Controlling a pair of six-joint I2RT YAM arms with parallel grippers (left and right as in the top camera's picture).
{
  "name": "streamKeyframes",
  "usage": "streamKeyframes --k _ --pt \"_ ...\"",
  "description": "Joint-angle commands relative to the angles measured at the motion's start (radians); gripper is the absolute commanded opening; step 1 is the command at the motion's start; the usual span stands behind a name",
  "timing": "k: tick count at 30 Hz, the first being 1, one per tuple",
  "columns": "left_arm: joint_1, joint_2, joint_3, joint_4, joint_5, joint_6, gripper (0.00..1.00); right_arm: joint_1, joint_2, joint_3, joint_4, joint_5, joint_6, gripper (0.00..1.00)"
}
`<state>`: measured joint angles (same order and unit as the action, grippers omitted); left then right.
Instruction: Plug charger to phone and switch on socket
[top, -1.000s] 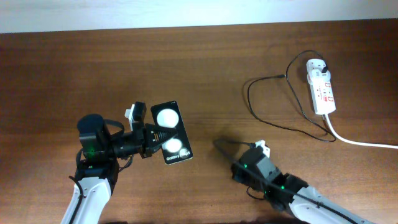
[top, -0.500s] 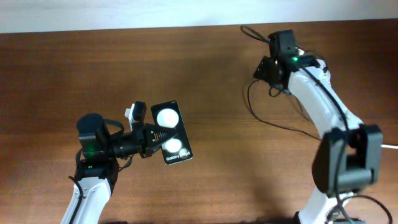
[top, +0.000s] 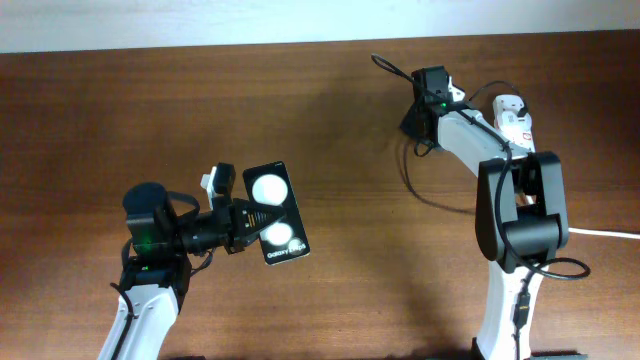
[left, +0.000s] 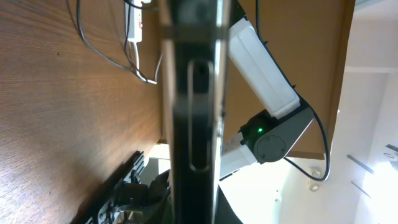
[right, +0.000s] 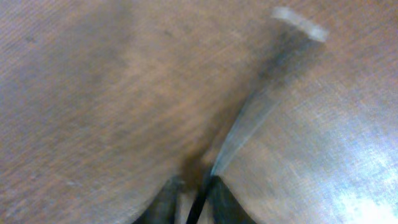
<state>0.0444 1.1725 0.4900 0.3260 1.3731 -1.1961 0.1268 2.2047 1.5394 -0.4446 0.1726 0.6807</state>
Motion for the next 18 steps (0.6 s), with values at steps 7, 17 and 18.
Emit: streamKeyframes --k 7,17,18 --pt "0.004 -0.014 0.019 0.009 0.014 0.02 0.0 0.085 0.039 0.003 -0.455 -0.274 -0.292 0.05" --pt "0.004 -0.014 0.019 0.009 0.019 0.02 0.0 0.224 0.039 -0.002 -0.496 -0.018 -0.32 0.79" --pt "0.004 -0.014 0.019 0.009 0.018 0.02 0.0 0.214 0.039 -0.002 -0.472 -0.017 -0.298 0.82"
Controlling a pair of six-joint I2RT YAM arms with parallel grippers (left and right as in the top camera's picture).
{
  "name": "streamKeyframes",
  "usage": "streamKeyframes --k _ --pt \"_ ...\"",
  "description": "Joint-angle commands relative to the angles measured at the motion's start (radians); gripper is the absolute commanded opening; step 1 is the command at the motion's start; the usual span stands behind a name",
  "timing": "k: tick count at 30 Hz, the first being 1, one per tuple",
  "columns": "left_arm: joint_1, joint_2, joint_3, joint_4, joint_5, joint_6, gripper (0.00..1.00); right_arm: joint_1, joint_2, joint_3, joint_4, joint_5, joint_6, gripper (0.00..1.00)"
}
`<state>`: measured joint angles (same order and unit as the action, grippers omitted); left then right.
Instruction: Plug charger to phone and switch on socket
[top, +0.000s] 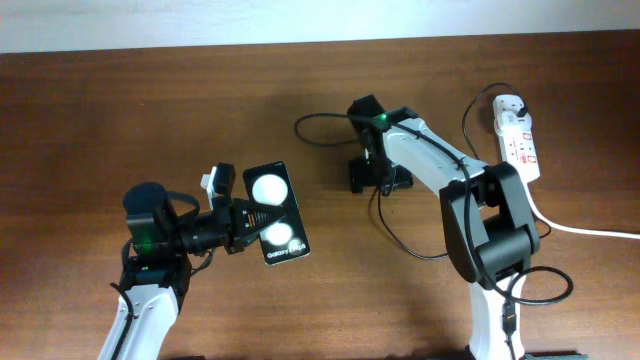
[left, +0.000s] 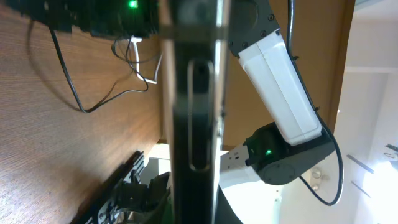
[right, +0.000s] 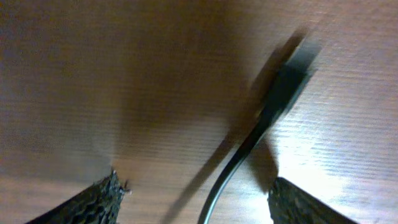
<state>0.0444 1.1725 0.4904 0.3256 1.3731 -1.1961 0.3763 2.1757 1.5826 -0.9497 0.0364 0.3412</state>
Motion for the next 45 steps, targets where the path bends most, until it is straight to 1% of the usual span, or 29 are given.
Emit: streamKeyframes --k 1,2,3,5,6,7,9,14,15,16,17,20,22,23,24,27,28,29,31,33,34,37,38,39,41,42,43,44,45 --pt "0.004 -0.014 0.018 0.009 0.018 0.02 0.0 -0.052 0.068 -0.045 0.059 0.118 0.083 0.82" --pt "0.004 -0.014 0.018 0.009 0.018 0.02 0.0 -0.065 0.068 -0.045 0.069 0.1 0.137 0.78" --pt "0.004 -0.014 0.018 0.009 0.018 0.02 0.0 -0.065 0.068 -0.045 0.068 0.083 0.139 0.73" --pt "0.004 -0.014 0.018 0.009 0.018 0.02 0.0 -0.054 0.068 -0.045 0.051 0.043 0.139 0.52" --pt "0.004 -0.014 0.018 0.009 0.018 0.02 0.0 -0.049 0.069 -0.046 0.044 0.039 0.139 0.46" --pt "0.004 -0.014 0.018 0.009 0.018 0.02 0.0 -0.048 0.069 -0.046 0.039 0.039 0.139 0.45" --pt "0.004 -0.014 0.018 0.009 0.018 0.02 0.0 -0.048 0.07 -0.046 0.026 0.04 0.139 0.36" --pt "0.004 -0.014 0.018 0.009 0.018 0.02 0.0 -0.048 0.07 -0.092 0.019 0.047 0.139 0.19" --pt "0.004 -0.014 0.018 0.009 0.018 0.02 0.0 -0.048 0.07 -0.104 0.03 0.047 0.138 0.14" --pt "0.004 -0.014 0.018 0.009 0.018 0.02 0.0 -0.049 0.07 -0.107 0.035 0.055 0.138 0.07" --pt "0.004 -0.014 0.018 0.009 0.018 0.02 0.0 -0.05 0.07 -0.107 0.05 0.054 0.138 0.04" --pt "0.004 -0.014 0.018 0.009 0.018 0.021 0.0 -0.049 0.069 -0.107 0.071 0.045 0.129 0.04" --pt "0.004 -0.014 0.018 0.009 0.016 0.021 0.0 -0.056 0.059 -0.097 0.065 -0.11 0.004 0.04" --pt "0.004 -0.014 0.018 0.01 0.016 0.021 0.0 -0.064 0.032 -0.082 0.044 -0.229 -0.07 0.04" --pt "0.004 -0.014 0.018 0.01 0.018 0.027 0.0 -0.076 -0.014 -0.075 0.018 -0.314 -0.129 0.04" --pt "0.004 -0.014 0.018 0.014 0.018 0.118 0.0 -0.113 -0.226 -0.075 -0.096 -0.547 -0.294 0.04" --pt "0.004 -0.014 0.018 0.023 0.019 0.145 0.0 -0.124 -0.322 -0.075 -0.164 -0.587 -0.343 0.04" --pt "0.004 -0.014 0.018 0.042 0.018 0.148 0.0 -0.124 -0.371 -0.076 -0.203 -0.606 -0.369 0.04" --pt "0.004 -0.014 0.018 0.12 0.018 0.148 0.0 -0.124 -0.497 -0.079 -0.3 -0.7 -0.462 0.04" --pt "0.004 -0.014 0.018 0.183 0.016 0.147 0.0 -0.124 -0.59 -0.096 -0.352 -0.718 -0.465 0.04" --pt "0.004 -0.014 0.018 0.202 0.011 0.147 0.0 -0.124 -0.676 -0.13 -0.383 -0.737 -0.465 0.04" --pt "0.004 -0.014 0.018 0.201 -0.031 0.146 0.0 -0.122 -0.912 -0.272 -0.378 -0.768 -0.463 0.04" --pt "-0.003 -0.014 0.018 0.201 -0.084 0.132 0.0 -0.121 -1.017 -0.362 -0.369 -0.778 -0.452 0.04" --pt "-0.032 -0.014 0.018 0.201 -0.169 0.112 0.0 -0.121 -1.098 -0.451 -0.342 -0.79 -0.414 0.04" --pt "-0.1 -0.014 0.018 0.202 -0.301 0.105 0.0 -0.1 -1.183 -0.571 -0.252 -0.825 -0.33 0.04" --pt "-0.135 -0.014 0.018 0.213 -0.361 0.063 0.0 -0.058 -1.217 -0.628 -0.187 -0.864 -0.301 0.04" --pt "-0.15 -0.014 0.018 0.264 -0.378 0.043 0.0 -0.012 -1.229 -0.649 -0.136 -0.867 -0.269 0.04" --pt "-0.151 -0.014 0.018 0.341 -0.376 0.022 0.0 0.08 -1.228 -0.65 -0.05 -0.856 -0.242 0.04" --pt "-0.151 -0.014 0.018 0.386 -0.38 -0.005 0.0 0.141 -1.226 -0.65 0.009 -0.812 -0.188 0.04"
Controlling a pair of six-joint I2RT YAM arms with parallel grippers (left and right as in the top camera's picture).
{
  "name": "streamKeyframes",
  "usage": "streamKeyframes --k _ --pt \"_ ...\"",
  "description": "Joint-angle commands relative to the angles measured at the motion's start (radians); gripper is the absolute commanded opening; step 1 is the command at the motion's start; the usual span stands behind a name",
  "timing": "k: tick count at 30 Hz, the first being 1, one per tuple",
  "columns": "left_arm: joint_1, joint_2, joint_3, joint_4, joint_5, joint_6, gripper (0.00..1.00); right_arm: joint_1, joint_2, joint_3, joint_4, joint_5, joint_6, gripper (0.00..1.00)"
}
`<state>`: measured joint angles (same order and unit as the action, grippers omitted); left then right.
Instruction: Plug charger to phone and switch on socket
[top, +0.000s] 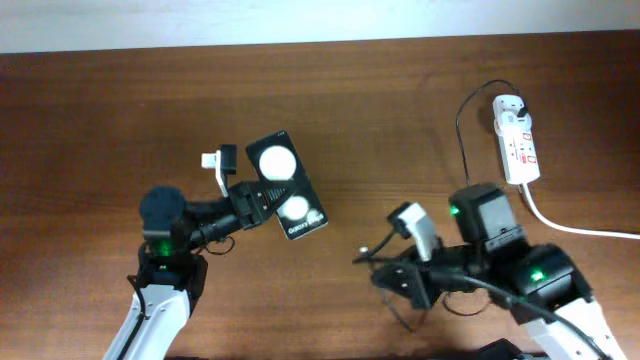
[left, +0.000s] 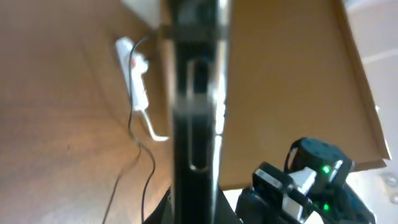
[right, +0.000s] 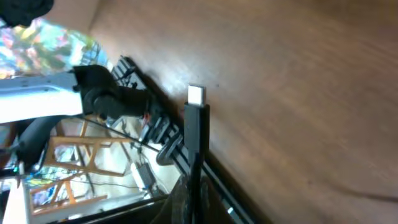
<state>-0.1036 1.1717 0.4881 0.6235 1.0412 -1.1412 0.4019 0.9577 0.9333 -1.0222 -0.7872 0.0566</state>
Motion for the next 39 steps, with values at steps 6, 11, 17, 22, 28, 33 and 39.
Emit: streamKeyframes --k 6,11,17,22,28,33,39 --pt "-0.003 -0.013 0.021 0.11 0.046 -0.109 0.0 0.389 0.063 -0.001 0.377 0.296 0.327 0.04" --pt "-0.003 -0.013 0.021 0.11 0.13 -0.085 0.0 0.389 0.142 -0.001 0.373 0.355 0.327 0.04" --pt "-0.003 -0.013 0.021 0.11 0.125 -0.065 0.0 0.389 0.139 0.0 0.373 0.317 0.327 0.04" --pt "-0.003 -0.013 0.021 0.109 0.119 -0.032 0.0 0.389 0.113 0.0 0.375 0.301 0.327 0.04" --pt "-0.003 -0.013 0.021 0.109 0.108 -0.032 0.0 0.389 0.101 0.0 0.375 0.266 0.424 0.04" --pt "-0.003 -0.013 0.021 0.109 0.096 -0.037 0.0 0.389 0.101 0.0 0.396 0.266 0.424 0.04" --pt "-0.003 -0.013 0.021 0.109 0.123 -0.043 0.0 0.389 0.101 0.0 0.394 0.321 0.476 0.04"
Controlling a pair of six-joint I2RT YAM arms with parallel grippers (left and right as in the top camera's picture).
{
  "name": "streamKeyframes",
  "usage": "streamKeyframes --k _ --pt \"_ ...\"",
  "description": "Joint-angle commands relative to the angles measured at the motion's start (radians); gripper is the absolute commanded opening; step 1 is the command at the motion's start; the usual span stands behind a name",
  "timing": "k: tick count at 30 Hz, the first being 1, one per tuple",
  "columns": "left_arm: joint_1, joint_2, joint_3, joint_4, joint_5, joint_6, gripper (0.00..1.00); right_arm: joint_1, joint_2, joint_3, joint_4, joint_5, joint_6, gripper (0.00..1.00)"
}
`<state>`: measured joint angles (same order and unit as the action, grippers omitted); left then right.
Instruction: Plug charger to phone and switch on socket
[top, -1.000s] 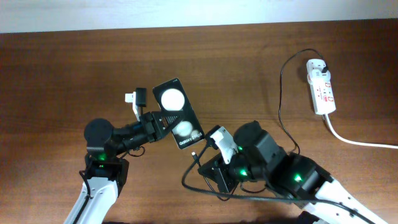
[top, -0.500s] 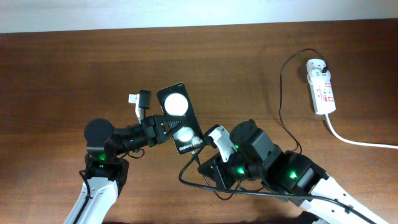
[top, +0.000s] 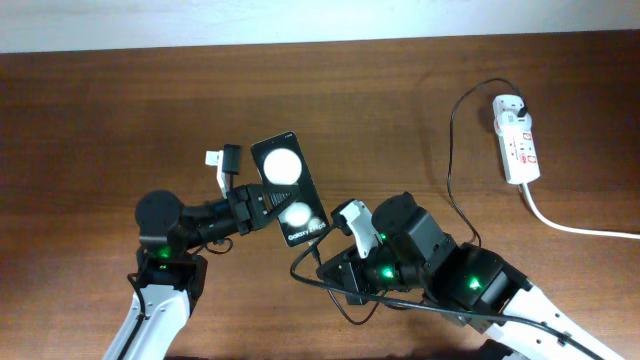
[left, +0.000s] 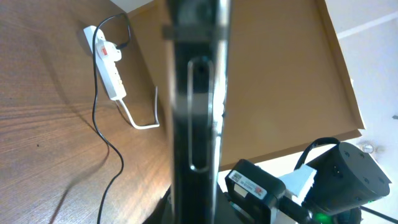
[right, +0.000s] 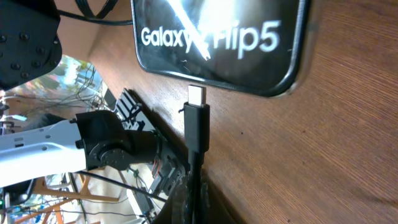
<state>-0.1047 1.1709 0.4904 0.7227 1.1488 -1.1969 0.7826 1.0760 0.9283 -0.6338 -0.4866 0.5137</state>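
My left gripper (top: 258, 207) is shut on a black Galaxy Z Flip5 phone (top: 290, 195), held off the table at left of centre, tilted. In the left wrist view only the phone's edge (left: 194, 93) shows. My right gripper (top: 342, 268) is shut on the black charger plug (top: 318, 247). In the right wrist view the plug (right: 198, 121) stands upright in my right gripper (right: 194, 202), its metal tip just short of the phone's lower edge (right: 217, 43) and not inserted. The white power strip (top: 516, 137) lies at the back right.
The black cable (top: 452, 150) runs from the power strip down the table and loops under my right arm (top: 450, 275). A white lead (top: 580, 230) leaves the strip to the right. The strip (left: 107, 62) also shows in the left wrist view.
My right arm has moved left from the front right, bringing the plug tip right up to the phone's lower edge. The left gripper has shifted the phone slightly right.
My right gripper was on the cable near the power strip. Then it stood open over the plug at mid-table. Later it held the plug raised at the front right, and now holds it at the phone. The left gripper held the phone throughout.
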Motion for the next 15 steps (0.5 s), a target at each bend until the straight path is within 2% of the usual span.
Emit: streamKeyframes --k 1,15 --pt "-0.002 -0.013 0.018 0.01 0.015 0.012 0.0 0.008 -0.017 0.005 0.006 0.021 0.019 0.04" --pt "-0.003 -0.013 0.018 0.01 0.027 -0.003 0.0 0.008 -0.017 0.005 0.05 -0.002 0.019 0.04"
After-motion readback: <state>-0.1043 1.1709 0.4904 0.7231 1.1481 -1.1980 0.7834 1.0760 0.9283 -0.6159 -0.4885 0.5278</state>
